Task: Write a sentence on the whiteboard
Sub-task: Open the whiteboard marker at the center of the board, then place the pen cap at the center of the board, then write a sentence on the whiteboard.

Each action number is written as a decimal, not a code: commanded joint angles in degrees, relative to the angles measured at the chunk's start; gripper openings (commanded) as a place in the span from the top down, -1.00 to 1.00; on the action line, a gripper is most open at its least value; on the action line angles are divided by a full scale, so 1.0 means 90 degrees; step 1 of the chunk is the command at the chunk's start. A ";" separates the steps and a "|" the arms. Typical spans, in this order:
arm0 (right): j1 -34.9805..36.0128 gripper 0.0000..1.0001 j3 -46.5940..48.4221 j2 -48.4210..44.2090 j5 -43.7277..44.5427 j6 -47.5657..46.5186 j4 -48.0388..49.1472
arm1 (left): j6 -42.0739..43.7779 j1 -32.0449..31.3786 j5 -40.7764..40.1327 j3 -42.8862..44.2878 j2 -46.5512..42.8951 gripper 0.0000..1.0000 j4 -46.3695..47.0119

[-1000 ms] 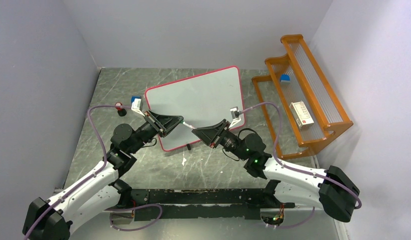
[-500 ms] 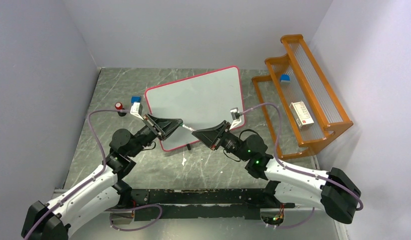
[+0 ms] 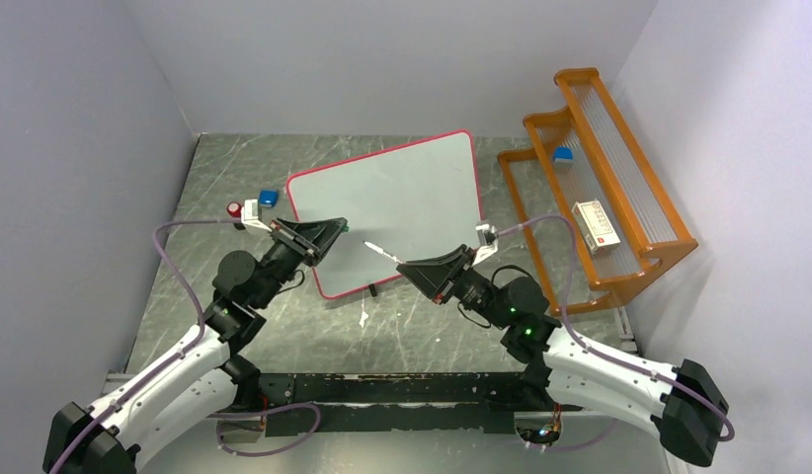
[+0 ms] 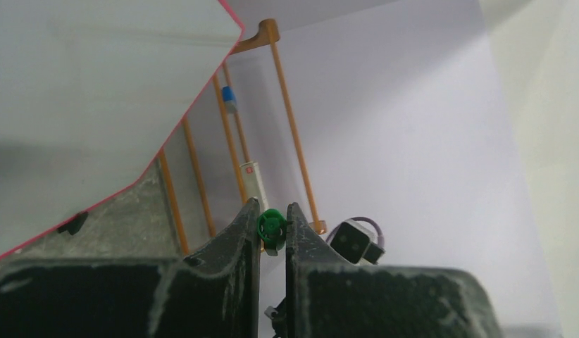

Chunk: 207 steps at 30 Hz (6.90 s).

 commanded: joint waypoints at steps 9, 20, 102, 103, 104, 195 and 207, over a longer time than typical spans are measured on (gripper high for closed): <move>-0.0075 1.00 0.0434 -0.1419 0.1951 -0.1993 -0.2450 | 0.3696 -0.0125 0.1109 0.1467 0.0772 0.90 -0.3942; -0.0076 1.00 0.0786 -0.1857 0.2937 -0.2981 -0.3426 | 0.5067 -0.2649 -0.0814 0.2321 0.2415 0.90 -0.5673; -0.0068 1.00 0.2046 -0.1457 0.3297 -0.3948 -0.4825 | 0.7569 0.2281 0.1130 0.4809 0.1943 -0.95 -0.5574; -0.0075 1.00 0.2050 -0.1404 0.3242 -0.3971 -0.4825 | 0.7521 0.2581 0.1532 0.4692 0.1955 -0.94 -0.5455; -0.0077 1.00 0.2047 -0.1357 0.3173 -0.3996 -0.4824 | 0.7482 0.2854 0.1935 0.4580 0.1958 -0.93 -0.5328; 0.1767 1.00 0.7509 0.4311 0.4590 -0.3678 -0.8416 | 0.5484 0.3141 0.6768 0.2516 0.4195 0.90 -0.0503; 0.1861 1.00 0.7749 0.4695 0.4603 -0.3740 -0.8118 | 0.5524 0.3141 0.6747 0.2539 0.4153 0.90 -0.0586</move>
